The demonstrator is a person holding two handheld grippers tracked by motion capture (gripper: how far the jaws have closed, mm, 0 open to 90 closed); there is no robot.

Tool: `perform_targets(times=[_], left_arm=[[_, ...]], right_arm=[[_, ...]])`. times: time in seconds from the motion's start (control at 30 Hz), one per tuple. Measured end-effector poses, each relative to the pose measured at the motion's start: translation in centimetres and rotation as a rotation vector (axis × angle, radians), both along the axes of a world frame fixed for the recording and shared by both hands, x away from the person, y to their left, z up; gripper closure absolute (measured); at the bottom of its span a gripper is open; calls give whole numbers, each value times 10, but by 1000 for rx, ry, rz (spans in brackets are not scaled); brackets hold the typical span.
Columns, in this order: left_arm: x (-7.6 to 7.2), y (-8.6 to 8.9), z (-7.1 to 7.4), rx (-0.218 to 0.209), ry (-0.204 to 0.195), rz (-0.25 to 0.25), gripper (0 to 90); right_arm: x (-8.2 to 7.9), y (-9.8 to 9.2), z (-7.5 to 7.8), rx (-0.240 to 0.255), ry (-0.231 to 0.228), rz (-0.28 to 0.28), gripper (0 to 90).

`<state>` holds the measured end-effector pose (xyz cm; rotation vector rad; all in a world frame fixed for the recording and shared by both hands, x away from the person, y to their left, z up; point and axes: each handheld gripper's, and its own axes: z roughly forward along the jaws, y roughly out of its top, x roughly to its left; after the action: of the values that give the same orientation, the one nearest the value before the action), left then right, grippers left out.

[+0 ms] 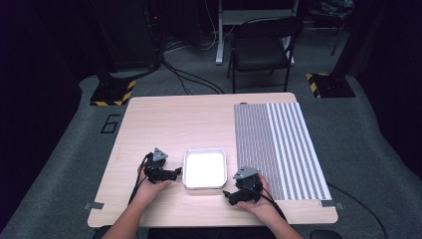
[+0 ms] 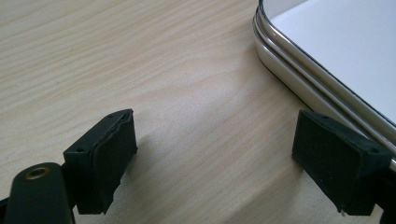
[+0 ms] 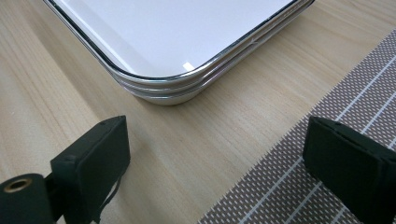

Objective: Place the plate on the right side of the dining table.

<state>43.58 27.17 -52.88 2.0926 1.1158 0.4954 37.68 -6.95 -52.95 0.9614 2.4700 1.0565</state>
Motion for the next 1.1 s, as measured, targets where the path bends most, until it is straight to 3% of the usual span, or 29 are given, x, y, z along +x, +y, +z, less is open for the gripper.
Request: perform_targets(times=[1.1], left_arm=[[0,1,1,-10,1,13,159]], right_arm=[[-2,1,0,4,1,-19,75]])
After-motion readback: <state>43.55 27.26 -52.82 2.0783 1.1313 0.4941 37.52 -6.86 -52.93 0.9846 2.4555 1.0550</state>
